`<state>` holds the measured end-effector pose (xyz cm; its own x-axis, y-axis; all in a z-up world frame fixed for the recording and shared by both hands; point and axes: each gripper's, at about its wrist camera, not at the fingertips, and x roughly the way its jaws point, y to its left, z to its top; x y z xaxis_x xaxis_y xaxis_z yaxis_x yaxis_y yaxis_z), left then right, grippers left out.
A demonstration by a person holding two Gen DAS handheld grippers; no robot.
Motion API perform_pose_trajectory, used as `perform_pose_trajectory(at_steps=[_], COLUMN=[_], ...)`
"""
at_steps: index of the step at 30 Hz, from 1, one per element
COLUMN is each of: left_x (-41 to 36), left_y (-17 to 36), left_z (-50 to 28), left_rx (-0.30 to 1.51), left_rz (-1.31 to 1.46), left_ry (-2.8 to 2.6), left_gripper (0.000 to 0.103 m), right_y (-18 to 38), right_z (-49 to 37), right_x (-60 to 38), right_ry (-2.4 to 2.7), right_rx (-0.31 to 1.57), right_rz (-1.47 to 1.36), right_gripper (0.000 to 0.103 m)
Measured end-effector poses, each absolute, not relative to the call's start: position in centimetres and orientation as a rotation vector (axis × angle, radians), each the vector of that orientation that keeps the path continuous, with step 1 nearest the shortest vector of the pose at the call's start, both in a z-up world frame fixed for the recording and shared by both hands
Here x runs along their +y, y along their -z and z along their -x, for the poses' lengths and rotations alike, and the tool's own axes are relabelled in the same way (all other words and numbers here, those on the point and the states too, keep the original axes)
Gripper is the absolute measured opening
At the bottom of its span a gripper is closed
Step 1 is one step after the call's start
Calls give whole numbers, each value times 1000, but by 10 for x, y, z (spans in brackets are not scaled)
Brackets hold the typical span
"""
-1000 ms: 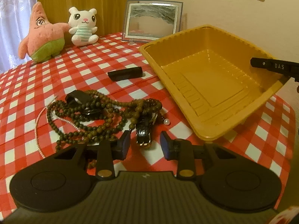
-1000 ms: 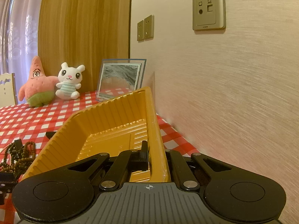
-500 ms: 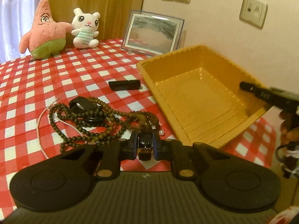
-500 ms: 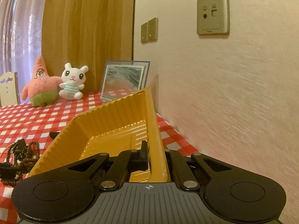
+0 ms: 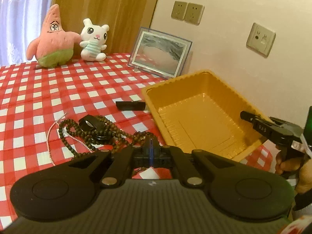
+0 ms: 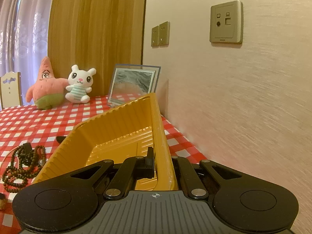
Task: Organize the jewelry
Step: 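Carry the watch into the orange tray and open the left gripper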
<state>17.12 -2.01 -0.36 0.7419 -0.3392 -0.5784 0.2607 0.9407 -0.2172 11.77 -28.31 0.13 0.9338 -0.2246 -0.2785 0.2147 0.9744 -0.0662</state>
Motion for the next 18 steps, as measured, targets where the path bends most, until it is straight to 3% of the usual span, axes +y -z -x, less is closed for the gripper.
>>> perform_pose_trajectory(at_steps=[3, 5, 7, 10, 13, 18], left_x=[-18, -8, 5, 21, 32, 27], left_y=[7, 12, 20, 35, 48, 57], left_z=[-166, -156, -146, -131, -124, -125], left_rx=[672, 682, 705, 760, 803, 803], left_rz=[81, 56, 31, -11, -40, -110], left_ry=[294, 283, 261, 244, 254, 310], left_gripper=[8, 24, 34, 35, 45, 42], right_y=[0, 1, 2, 2, 3, 4], right_z=[-116, -115, -116, -117, -116, -116], right_x=[-284, -285, -286, -287, -288, -288], right_ry=[226, 225, 223, 221, 222, 224], right_rx=[292, 295, 298, 301, 300, 305], right_rz=[30, 26, 23, 16, 13, 8], right_gripper=[4, 4, 4, 4, 4, 4])
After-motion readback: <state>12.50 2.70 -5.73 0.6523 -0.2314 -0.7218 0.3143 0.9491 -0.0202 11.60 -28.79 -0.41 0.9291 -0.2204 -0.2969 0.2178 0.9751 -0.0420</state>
